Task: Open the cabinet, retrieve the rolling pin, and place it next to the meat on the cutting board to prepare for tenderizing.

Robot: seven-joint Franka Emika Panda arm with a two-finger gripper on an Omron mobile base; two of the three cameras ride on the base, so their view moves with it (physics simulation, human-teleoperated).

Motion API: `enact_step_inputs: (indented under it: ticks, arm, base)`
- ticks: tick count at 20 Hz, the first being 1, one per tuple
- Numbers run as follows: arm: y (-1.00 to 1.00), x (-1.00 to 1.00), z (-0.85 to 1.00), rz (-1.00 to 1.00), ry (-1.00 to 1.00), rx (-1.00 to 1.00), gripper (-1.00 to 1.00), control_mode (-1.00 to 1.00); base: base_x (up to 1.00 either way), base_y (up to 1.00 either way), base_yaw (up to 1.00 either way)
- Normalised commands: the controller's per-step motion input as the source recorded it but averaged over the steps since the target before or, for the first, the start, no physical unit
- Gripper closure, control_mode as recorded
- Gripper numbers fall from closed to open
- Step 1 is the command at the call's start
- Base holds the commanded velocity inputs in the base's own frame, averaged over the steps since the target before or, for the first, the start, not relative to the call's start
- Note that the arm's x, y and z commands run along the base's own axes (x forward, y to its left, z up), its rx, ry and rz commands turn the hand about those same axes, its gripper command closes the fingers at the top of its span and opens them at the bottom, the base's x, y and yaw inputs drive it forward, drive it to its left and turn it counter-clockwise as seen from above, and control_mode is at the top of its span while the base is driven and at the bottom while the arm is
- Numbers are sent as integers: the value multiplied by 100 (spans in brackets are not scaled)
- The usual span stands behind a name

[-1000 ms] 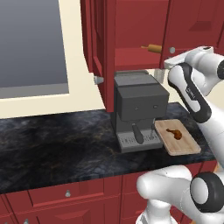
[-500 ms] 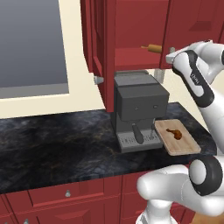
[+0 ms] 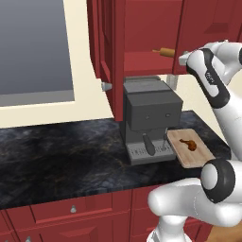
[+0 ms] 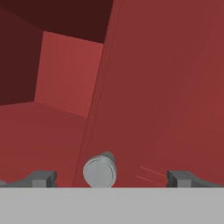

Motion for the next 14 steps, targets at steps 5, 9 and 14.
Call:
enact_step_inputs:
  ticks: [5, 9, 14]
  arm:
    - [0, 5, -6, 0, 0, 0, -100, -100]
    - [0, 0, -6, 0, 0, 0, -100, -100]
    - [3, 1, 0, 0, 0, 0, -100, -100]
  base:
    - [0, 0, 0]
    - [0, 0, 0]
    - [0, 0, 0]
